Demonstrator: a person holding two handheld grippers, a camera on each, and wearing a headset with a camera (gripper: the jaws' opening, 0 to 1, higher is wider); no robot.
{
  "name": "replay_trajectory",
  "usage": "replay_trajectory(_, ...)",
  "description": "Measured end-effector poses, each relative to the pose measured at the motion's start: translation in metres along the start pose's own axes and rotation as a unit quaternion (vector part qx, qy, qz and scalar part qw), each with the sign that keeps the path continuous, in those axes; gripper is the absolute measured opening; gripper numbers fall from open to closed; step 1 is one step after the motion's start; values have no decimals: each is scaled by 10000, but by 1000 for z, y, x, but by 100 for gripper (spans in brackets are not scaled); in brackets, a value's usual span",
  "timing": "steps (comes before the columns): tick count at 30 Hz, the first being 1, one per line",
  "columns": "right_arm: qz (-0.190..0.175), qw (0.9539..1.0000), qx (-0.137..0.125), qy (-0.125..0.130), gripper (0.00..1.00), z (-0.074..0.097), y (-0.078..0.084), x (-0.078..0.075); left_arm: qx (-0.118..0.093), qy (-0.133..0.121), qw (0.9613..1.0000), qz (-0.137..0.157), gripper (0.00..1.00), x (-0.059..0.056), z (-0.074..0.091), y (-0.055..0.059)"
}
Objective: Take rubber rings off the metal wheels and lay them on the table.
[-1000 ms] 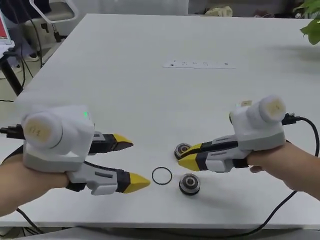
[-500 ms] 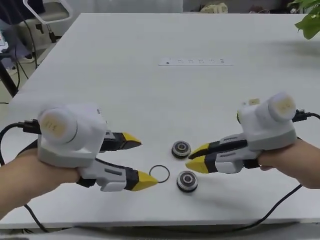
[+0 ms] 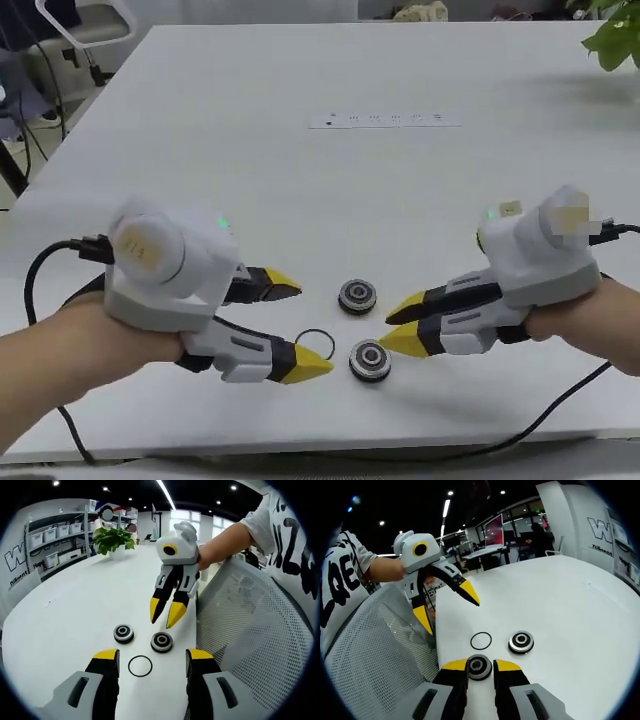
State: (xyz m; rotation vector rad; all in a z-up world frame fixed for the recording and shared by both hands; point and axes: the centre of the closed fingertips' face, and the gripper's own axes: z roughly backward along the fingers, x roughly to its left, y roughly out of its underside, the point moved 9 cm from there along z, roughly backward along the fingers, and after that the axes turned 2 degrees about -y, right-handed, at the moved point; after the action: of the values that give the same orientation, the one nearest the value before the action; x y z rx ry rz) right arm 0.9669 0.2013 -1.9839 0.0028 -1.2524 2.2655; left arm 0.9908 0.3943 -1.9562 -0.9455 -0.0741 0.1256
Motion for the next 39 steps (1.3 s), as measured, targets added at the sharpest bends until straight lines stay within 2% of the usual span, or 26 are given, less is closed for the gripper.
replay_trajectory(15, 288, 9988, 391, -37, 19, -8, 19, -4, 168, 264, 9995, -91, 48, 0, -20, 2)
replay_trajectory(26, 351, 9983, 464, -102, 20, -13, 23, -3, 277, 452, 9985, -154, 44, -4, -36, 2)
replay_trajectory(39, 417, 9977, 516, -110, 18, -15, 27, -3, 385, 588, 9975, -110, 34, -6, -50, 3)
